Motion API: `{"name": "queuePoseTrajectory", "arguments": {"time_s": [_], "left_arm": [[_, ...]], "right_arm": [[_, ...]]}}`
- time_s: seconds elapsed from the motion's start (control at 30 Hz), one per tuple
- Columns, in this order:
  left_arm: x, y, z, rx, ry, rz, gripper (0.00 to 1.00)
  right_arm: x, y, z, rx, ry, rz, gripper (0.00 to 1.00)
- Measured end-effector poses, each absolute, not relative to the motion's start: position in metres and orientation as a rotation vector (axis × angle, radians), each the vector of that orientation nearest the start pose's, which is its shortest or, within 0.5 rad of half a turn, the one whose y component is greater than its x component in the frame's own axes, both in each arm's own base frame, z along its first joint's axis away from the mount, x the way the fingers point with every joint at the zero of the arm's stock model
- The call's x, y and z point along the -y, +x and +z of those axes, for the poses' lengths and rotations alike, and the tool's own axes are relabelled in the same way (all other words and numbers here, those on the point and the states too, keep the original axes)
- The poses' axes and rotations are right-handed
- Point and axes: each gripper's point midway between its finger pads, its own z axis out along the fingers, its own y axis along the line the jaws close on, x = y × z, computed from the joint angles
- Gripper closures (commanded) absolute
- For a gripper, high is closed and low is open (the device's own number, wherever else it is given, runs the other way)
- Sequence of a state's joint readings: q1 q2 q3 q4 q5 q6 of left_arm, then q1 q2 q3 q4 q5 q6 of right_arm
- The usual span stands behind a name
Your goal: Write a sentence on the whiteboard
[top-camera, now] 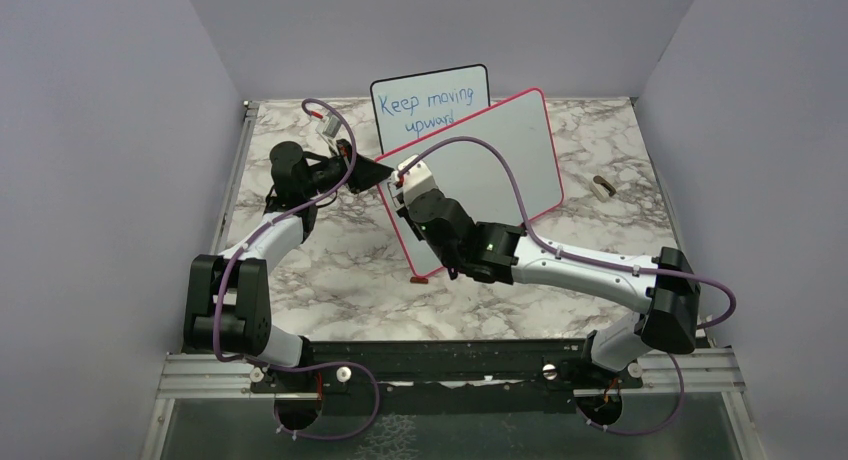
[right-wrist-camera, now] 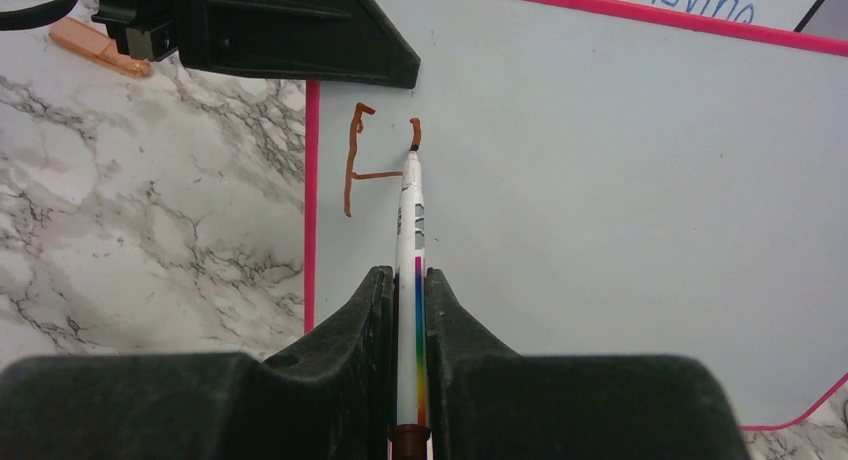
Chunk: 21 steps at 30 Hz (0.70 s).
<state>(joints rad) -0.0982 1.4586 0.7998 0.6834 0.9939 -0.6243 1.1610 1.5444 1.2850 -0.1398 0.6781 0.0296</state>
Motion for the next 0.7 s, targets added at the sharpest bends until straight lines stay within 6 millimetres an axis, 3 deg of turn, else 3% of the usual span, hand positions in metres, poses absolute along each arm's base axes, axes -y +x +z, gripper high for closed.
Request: {"name": "queuePoseTrajectory", "arguments": {"time_s": [0.7], "left_arm": [[0.196, 0.354, 0.243, -1.671, 0.415, -1.307, 1.0]], "right_arm": [[-0.358, 0.266, 0.236, -1.854, -0.651, 0.159, 0.99]]}}
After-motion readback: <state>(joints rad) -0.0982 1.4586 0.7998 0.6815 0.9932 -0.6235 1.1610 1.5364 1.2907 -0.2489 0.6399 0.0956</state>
